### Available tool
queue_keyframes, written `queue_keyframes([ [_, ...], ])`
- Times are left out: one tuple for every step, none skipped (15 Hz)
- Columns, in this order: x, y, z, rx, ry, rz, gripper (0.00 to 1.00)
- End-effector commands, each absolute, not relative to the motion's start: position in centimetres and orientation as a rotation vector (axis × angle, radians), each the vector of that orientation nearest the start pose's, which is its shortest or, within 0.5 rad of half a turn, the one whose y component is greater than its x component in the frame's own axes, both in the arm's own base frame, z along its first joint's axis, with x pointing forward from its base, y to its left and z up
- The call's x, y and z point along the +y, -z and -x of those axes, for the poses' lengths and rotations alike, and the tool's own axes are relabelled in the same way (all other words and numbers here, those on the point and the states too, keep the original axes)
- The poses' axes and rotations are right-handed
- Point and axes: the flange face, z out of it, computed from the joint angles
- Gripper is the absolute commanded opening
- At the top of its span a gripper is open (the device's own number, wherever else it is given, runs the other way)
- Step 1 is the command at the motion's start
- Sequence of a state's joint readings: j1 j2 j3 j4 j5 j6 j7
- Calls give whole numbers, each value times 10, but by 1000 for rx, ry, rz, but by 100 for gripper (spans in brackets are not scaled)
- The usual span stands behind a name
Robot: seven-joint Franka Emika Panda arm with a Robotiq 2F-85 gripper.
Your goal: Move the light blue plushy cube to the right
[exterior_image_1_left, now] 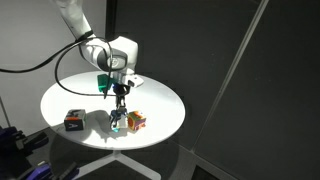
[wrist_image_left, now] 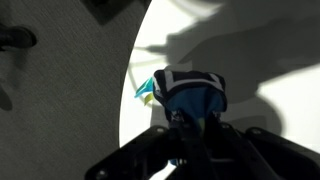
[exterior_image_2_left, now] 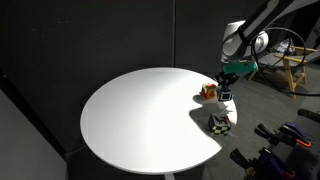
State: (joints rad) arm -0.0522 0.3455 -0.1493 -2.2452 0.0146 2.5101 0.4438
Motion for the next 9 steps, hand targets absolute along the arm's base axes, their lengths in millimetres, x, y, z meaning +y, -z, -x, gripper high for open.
queue_keyframes([
  [-115,-206,-532,1050,-99,3011,6],
  [-116,-205,-533,1049,-100,3013,10],
  [-116,-204,-533,1048,-99,3015,40],
  [-117,-204,-534,1050,-101,3016,41],
  [-117,-203,-534,1051,-101,3016,47],
  [-117,-202,-535,1050,-100,3018,54],
  [-118,-202,-535,1050,-101,3018,63],
  [-118,-202,-535,1052,-102,3018,70],
  [-118,-202,-536,1053,-103,3018,79],
])
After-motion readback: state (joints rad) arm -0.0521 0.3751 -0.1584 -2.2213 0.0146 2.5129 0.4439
